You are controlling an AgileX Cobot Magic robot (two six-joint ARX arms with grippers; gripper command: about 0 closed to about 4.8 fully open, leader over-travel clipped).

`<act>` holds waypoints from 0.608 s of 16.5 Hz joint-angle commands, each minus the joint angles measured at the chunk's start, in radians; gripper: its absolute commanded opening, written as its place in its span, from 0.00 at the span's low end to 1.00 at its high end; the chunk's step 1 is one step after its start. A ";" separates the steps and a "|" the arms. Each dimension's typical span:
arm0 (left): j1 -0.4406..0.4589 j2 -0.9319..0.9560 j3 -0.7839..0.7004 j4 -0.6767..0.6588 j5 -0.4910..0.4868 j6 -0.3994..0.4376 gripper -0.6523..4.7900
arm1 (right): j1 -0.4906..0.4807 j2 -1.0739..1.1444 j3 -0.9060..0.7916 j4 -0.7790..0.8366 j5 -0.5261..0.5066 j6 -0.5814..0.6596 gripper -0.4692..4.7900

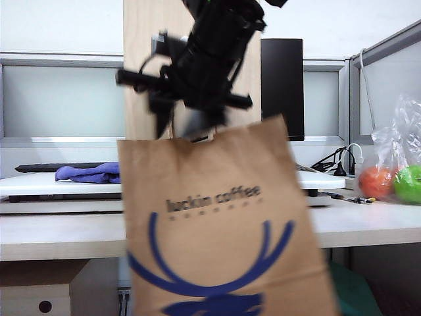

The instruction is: Pick up the paper bag and hang it on the hook.

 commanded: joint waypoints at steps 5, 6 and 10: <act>0.006 0.000 0.002 0.012 0.002 0.004 0.11 | 0.055 -0.203 0.004 -0.103 0.003 0.003 0.61; 0.019 0.000 0.002 0.011 0.003 0.004 0.11 | 0.056 -0.244 0.004 -0.132 0.037 -0.005 0.61; 0.197 0.000 0.001 0.011 0.003 0.004 0.11 | 0.062 -0.414 0.004 -0.354 0.073 -0.026 0.33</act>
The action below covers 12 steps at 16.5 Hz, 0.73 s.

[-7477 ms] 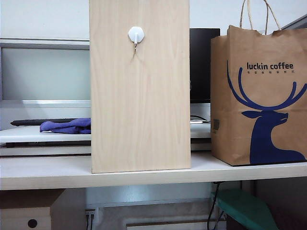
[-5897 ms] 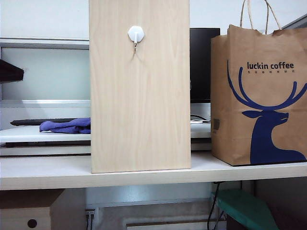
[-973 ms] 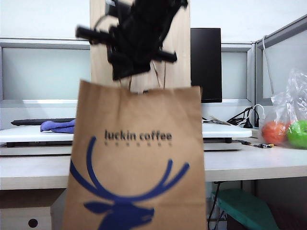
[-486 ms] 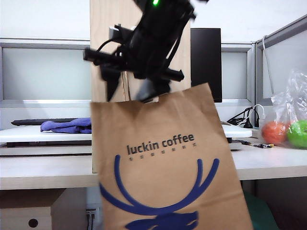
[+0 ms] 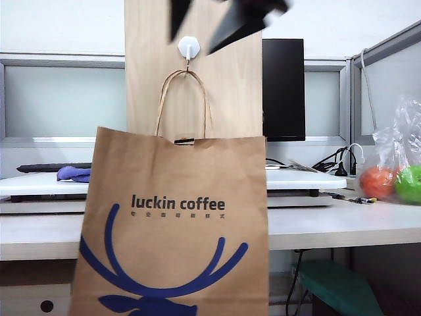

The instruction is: Pick up the paper bag and hang it on the hook.

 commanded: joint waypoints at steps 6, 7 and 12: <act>0.145 0.000 0.001 0.012 0.002 0.004 0.11 | 0.117 -0.393 -0.097 -0.237 0.174 -0.090 0.07; 0.145 0.000 0.001 0.012 0.003 0.004 0.11 | 0.118 -0.455 -0.129 -0.237 0.174 -0.094 0.08; 0.145 0.000 0.001 0.012 0.000 0.004 0.11 | 0.117 -0.687 -0.206 -0.317 0.187 -0.096 0.08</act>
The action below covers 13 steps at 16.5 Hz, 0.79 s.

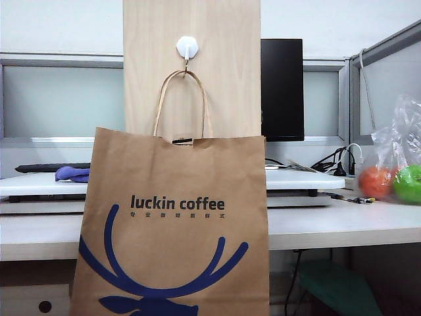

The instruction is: Pick up the paper bag and hang it on the hook.

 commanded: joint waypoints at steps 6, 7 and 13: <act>0.002 0.000 0.001 0.012 0.002 0.004 0.11 | 0.002 -0.191 0.004 -0.069 -0.005 -0.009 0.08; 0.002 0.000 0.001 0.012 0.002 0.004 0.11 | 0.001 -0.210 0.005 -0.078 0.001 -0.115 0.08; 0.001 0.000 0.001 0.012 0.021 0.004 0.11 | -0.636 -0.385 -0.016 -0.082 -0.397 -0.170 0.08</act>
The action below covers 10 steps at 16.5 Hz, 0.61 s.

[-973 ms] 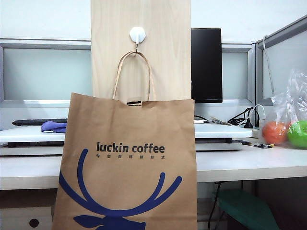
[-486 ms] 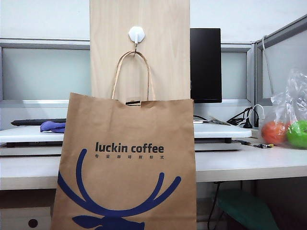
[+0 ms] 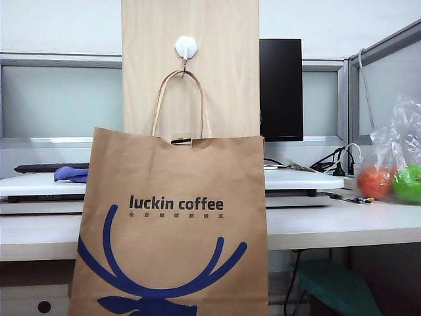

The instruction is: Pick up the paper bag and hang it on the hook.

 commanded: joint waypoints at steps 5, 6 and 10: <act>0.002 0.000 0.001 0.010 0.021 0.003 0.11 | -0.594 -0.189 -0.230 0.214 -0.140 0.000 0.08; 0.002 0.000 0.001 0.010 0.021 0.003 0.11 | -0.637 -0.230 -0.333 0.254 -0.191 0.000 0.08; 0.002 0.000 0.001 0.010 0.022 0.003 0.11 | -0.647 -0.276 -0.628 0.399 -0.222 0.013 0.08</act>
